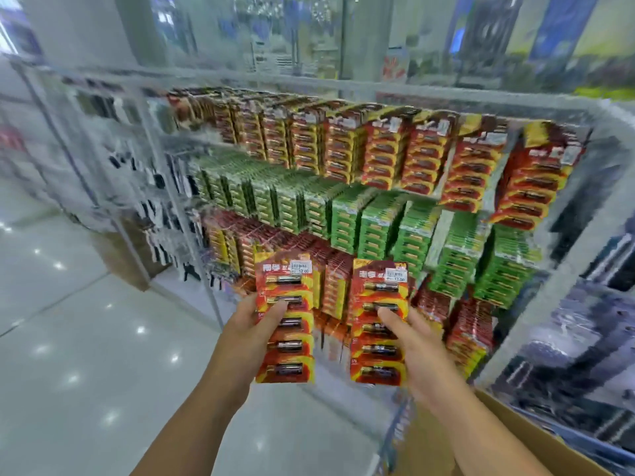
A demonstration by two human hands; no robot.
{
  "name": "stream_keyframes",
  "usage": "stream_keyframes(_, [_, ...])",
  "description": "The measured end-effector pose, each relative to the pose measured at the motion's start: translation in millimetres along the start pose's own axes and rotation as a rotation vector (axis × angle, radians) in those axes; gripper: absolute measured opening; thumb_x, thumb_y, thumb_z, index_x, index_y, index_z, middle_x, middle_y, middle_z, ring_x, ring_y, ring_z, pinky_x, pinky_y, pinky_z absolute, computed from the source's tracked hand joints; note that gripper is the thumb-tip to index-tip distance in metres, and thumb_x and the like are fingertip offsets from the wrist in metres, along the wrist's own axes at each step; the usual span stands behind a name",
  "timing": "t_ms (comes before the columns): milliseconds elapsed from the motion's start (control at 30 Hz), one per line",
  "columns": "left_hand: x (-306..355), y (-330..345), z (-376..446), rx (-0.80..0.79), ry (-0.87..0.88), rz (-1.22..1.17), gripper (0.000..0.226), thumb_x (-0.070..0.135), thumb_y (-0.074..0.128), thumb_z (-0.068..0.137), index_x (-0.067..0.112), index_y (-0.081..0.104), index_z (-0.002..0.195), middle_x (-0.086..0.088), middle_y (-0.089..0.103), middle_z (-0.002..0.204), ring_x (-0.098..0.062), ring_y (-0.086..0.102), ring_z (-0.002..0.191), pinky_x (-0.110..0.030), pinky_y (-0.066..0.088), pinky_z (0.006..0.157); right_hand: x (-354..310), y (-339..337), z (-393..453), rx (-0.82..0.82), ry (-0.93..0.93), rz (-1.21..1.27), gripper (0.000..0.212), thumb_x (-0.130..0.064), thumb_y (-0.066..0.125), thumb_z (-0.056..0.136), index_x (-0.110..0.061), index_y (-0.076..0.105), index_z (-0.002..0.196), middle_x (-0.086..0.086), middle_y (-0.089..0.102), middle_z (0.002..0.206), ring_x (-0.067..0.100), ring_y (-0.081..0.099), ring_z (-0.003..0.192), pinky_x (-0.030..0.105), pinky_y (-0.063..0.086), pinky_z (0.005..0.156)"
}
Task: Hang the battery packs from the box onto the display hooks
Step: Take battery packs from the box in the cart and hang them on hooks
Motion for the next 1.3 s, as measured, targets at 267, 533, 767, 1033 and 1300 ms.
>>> stream_keyframes(267, [58.9, -146.6, 42.7, 0.066, 0.085, -0.054, 0.021, 0.037, 0.064, 0.101, 0.029, 0.067, 0.120, 0.002, 0.081, 0.103, -0.020, 0.079, 0.090, -0.041, 0.062, 0.077, -29.5, 171.3, 17.0, -0.053, -0.078, -0.025, 0.010, -0.032, 0.072, 0.098, -0.029, 0.077, 0.106, 0.011, 0.079, 0.107, 0.038, 0.077, 0.095, 0.068, 0.059, 0.086])
stream_keyframes(533, [88.0, -228.7, 97.2, 0.131, 0.127, -0.114, 0.021, 0.037, 0.064, 0.102, 0.029, 0.066, 0.121, -0.001, 0.080, 0.106, -0.022, 0.079, 0.092, -0.043, 0.064, 0.078, -44.5, 281.1, 57.0, -0.141, -0.100, -0.023, 0.014, -0.029, 0.070, 0.099, -0.025, 0.076, 0.111, 0.008, 0.081, 0.103, 0.032, 0.079, 0.090, 0.043, 0.061, 0.070])
stream_keyframes(767, [107.2, -262.7, 184.4, 0.141, 0.165, -0.099, 0.020, 0.033, 0.062, 0.103, 0.029, 0.065, 0.123, 0.001, 0.081, 0.103, -0.022, 0.079, 0.089, -0.036, 0.063, 0.068, -52.0, 347.7, 134.7, -0.153, -0.111, 0.006, 0.015, -0.032, 0.070, 0.099, -0.027, 0.075, 0.112, 0.005, 0.081, 0.102, 0.029, 0.079, 0.089, 0.043, 0.062, 0.071])
stream_keyframes(1033, [151.4, -284.4, 314.7, 0.118, 0.201, -0.061, 0.024, 0.035, 0.062, 0.103, 0.026, 0.065, 0.124, 0.000, 0.081, 0.101, -0.023, 0.080, 0.087, -0.039, 0.064, 0.069, -104.7, 418.5, 250.0, -0.184, -0.182, 0.019, 0.016, -0.035, 0.067, 0.101, -0.030, 0.070, 0.115, 0.001, 0.082, 0.099, 0.025, 0.080, 0.087, 0.044, 0.064, 0.075])
stream_keyframes(1300, [184.0, -308.5, 436.6, 0.075, 0.219, -0.078, 0.022, 0.034, 0.062, 0.103, 0.027, 0.067, 0.124, -0.002, 0.081, 0.101, -0.025, 0.080, 0.087, -0.039, 0.064, 0.067, -139.4, 473.3, 344.3, -0.140, -0.235, -0.005, 0.017, -0.039, 0.065, 0.102, -0.032, 0.073, 0.115, -0.008, 0.081, 0.100, 0.012, 0.078, 0.086, 0.039, 0.060, 0.077])
Point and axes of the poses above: each hand's wrist, its own z-axis towards the middle knuckle, its own y-axis out of the palm, x = y × z, the point moved 5 cm from there along z, towards the middle knuckle
